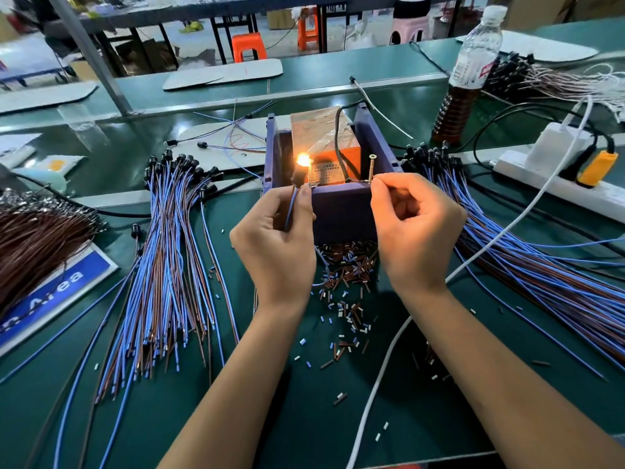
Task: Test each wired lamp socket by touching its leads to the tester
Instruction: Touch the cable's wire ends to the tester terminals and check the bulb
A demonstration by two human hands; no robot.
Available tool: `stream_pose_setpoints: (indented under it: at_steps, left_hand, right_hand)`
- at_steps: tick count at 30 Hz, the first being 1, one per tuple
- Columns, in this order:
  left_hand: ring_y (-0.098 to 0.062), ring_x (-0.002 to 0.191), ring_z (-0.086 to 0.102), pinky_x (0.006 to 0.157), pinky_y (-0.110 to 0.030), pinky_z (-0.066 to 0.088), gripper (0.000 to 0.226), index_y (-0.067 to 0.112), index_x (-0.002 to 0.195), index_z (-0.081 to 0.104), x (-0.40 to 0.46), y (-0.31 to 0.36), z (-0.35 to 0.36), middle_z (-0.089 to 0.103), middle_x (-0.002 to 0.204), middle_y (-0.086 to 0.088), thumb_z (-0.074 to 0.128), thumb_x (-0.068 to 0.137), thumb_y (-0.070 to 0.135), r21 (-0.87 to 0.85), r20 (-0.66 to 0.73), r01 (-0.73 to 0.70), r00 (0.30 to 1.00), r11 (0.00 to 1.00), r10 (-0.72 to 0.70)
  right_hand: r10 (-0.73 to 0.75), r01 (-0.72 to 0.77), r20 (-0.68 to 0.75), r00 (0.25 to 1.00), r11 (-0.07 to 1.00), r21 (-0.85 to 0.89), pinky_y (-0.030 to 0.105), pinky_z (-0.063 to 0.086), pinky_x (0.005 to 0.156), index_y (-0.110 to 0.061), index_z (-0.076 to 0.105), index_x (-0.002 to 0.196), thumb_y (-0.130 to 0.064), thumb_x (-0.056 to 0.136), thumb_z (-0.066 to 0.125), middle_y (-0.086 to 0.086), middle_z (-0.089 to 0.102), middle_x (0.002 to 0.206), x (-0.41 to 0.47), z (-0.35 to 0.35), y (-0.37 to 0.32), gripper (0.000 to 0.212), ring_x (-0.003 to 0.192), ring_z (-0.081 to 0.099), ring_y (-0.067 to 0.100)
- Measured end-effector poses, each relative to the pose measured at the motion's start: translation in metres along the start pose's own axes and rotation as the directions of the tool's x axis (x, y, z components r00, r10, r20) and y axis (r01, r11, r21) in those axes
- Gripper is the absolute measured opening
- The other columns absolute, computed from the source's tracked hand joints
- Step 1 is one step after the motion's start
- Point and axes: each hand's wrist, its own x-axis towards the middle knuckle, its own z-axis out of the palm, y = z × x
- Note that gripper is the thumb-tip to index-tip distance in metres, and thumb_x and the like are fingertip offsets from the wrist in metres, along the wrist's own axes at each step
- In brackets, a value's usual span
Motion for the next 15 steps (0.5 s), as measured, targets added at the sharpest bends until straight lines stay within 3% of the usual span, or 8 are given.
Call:
stream_pose_setpoints:
  at_steps: [11, 13, 15]
  left_hand:
    - [-0.003, 0.058, 0.054, 0.059, -0.024, 0.045, 0.023, 0.01, 0.077, 0.074, 0.0001, -0.0004, -0.0016, 0.065, 0.063, 0.008, 0.071, 0.098, 0.02, -0.003, -0.031, 0.031, 0.999, 1.0, -0.031]
    - [-0.008, 0.06, 0.057, 0.059, -0.027, 0.047, 0.022, 0.013, 0.078, 0.072, -0.0006, 0.0028, -0.0042, 0.067, 0.066, 0.006, 0.07, 0.098, 0.02, -0.001, -0.107, 0.01, 0.994, 1.0, -0.01]
    - [-0.022, 0.061, 0.059, 0.06, -0.032, 0.048, 0.021, 0.022, 0.078, 0.068, -0.0014, 0.0071, -0.0084, 0.067, 0.068, -0.004, 0.068, 0.099, 0.019, -0.02, -0.171, -0.013, 0.985, 1.0, 0.009]
  right_hand:
    - [0.007, -0.007, 0.004, 1.0, 1.0, 0.016, 0.022, 0.048, 0.06, -0.012, 0.078, 0.088, -0.015, 0.096, 0.072, -0.007, 0.069, 0.072, -0.0003, -0.0005, -0.0009, 0.011, 0.062, 0.062, 0.011]
    - [0.033, -0.033, 0.004, 0.999, 0.999, 0.042, 0.023, 0.05, 0.061, -0.014, 0.078, 0.088, -0.016, 0.096, 0.072, -0.009, 0.07, 0.073, 0.0, -0.0006, -0.001, 0.01, 0.064, 0.065, 0.011]
    - [0.068, -0.069, 0.02, 0.998, 0.994, 0.081, 0.025, 0.053, 0.062, -0.013, 0.078, 0.09, -0.016, 0.096, 0.071, -0.008, 0.07, 0.073, -0.0009, -0.0003, -0.0015, 0.009, 0.065, 0.065, 0.012]
